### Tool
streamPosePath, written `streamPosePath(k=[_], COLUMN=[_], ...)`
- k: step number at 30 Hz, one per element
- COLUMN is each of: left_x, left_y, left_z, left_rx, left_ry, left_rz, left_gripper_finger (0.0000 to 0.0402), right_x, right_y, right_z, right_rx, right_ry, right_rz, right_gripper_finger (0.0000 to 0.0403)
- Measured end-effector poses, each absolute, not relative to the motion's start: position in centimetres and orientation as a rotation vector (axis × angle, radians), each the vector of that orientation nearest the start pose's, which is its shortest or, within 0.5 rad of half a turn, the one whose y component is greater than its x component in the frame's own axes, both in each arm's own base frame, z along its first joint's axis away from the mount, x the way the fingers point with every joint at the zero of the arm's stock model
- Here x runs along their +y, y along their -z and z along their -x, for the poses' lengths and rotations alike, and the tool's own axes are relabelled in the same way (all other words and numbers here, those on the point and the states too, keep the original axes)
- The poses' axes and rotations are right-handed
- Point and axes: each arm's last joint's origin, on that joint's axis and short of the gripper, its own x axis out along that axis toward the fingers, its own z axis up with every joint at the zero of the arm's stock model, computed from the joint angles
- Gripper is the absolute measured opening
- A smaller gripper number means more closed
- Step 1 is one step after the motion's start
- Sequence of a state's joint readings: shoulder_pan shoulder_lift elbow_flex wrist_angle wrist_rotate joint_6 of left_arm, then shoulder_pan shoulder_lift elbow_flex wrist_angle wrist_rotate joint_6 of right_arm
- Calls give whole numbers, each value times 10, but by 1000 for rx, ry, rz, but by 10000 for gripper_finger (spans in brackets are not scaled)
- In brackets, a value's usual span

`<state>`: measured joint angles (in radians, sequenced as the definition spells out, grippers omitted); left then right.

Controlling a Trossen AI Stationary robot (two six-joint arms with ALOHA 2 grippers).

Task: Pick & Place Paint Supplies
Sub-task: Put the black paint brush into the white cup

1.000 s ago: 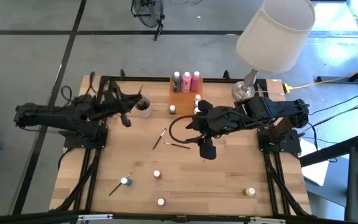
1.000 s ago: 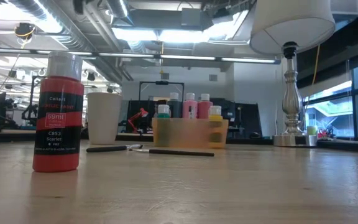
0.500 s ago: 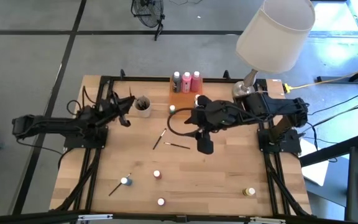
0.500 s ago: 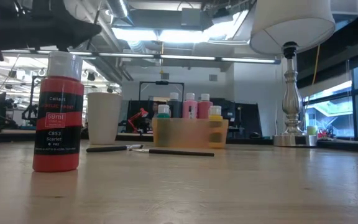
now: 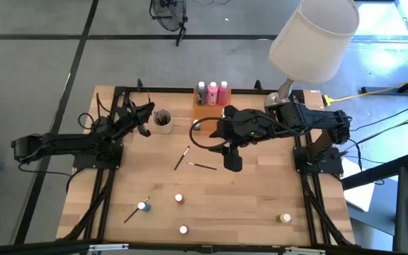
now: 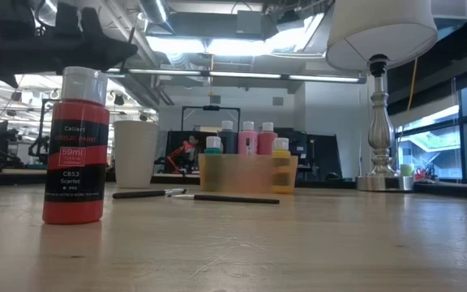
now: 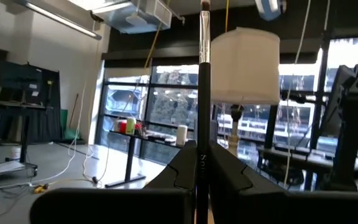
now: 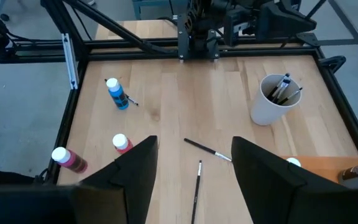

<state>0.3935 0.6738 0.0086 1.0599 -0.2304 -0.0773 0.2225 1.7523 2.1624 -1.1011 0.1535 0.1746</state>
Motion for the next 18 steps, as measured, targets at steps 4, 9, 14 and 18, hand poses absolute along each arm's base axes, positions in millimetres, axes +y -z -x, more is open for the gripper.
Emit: streamPosePath(k=[4,9,14,18], left_x=[59,62,64,65], left_y=[-201,-195,-189,-184], left_z=[-124,-132,-137,-140], left_rx=[-457,-445,-411,-395], left_ry=[-571,-552,-559,-556], left_rz=[53,78,68,97], left_gripper_finger=[12,12,13,13], right_x=[69,67,68,68], right_y=[-455,-455,-452,-452], right_z=[-336,-337,-340,-339], right_rx=[680,674,685,684], right_ry=[-2,-1,-9,-12], right_rz=[-35,-25,-20,-22], right_gripper_finger=[208,208,208,208])
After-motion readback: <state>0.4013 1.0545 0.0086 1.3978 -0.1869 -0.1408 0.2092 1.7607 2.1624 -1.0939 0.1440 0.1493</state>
